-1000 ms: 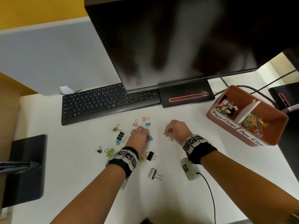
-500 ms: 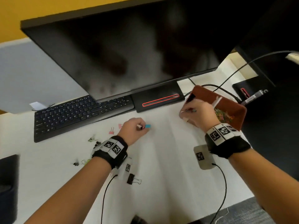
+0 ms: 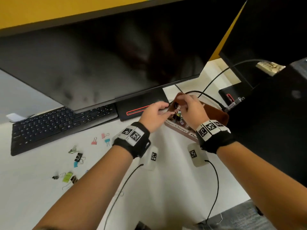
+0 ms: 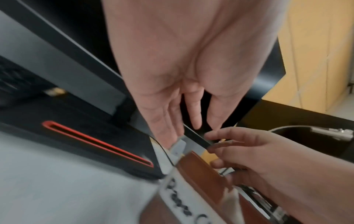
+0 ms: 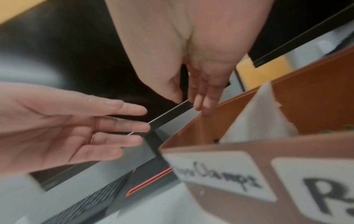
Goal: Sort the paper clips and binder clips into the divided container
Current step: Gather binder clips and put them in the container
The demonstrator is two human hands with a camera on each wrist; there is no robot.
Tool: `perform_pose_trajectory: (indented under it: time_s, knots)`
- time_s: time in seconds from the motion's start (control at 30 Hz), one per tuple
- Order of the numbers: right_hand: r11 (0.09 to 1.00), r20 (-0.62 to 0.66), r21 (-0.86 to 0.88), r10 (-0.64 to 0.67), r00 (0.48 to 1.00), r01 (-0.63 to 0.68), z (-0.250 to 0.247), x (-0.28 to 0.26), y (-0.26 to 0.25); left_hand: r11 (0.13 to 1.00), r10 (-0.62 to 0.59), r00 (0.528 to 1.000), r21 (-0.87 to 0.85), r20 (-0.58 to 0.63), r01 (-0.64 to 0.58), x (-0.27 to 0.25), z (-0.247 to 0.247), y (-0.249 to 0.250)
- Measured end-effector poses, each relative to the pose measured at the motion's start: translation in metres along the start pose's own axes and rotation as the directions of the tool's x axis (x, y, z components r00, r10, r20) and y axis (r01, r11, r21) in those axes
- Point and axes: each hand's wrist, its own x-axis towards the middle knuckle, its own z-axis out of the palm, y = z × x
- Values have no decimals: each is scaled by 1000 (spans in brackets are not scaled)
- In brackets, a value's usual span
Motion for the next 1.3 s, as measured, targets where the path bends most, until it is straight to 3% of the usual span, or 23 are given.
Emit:
perform_pose_trajectory:
  time_s: [0.07,0.13,0.23,0.33,0.43,0.57,0.8,0.97,1.1,1.2,1.3]
  knots:
    - [990,57,4,-144,988,144,12,-11,-13,999,32,998,31,-48,-30,-27,-29,-21]
    - [965,242,2,-254,936,261,31,-24,-27,997,-4,993,82,-120,14,-60,-59,-51]
    - [927,546,2,-315,777,374,71,-49,-48,973,-110,965,171,-239,154,-122,-99,-103]
    - [910,755,-9,-265,600,414,114,-80,-64,910,-216,921,274,-323,310,-185,-122,-152]
    - [887,831,-70,-202,519,457,150,-109,-75,842,-280,886,350,-368,412,-232,-123,-191]
    - [890,815,-79,-202,543,450,183,-136,-85,858,-295,903,330,-312,394,-253,-110,-221]
    - [916,699,-88,-223,679,392,211,-161,-92,889,-181,955,375,-235,261,-238,-90,-237]
    - [929,662,-106,-199,723,353,212,-160,-94,904,-125,964,374,-233,208,-228,-97,-239]
    - [965,643,-81,-142,752,251,213,-156,-92,882,-173,972,415,-161,225,-222,-105,-238]
    - [975,631,-56,-132,764,215,212,-155,-90,909,-204,971,343,-125,235,-220,-110,-236]
    - [974,607,-55,-142,782,220,213,-154,-86,944,-191,965,237,-181,231,-219,-120,-235]
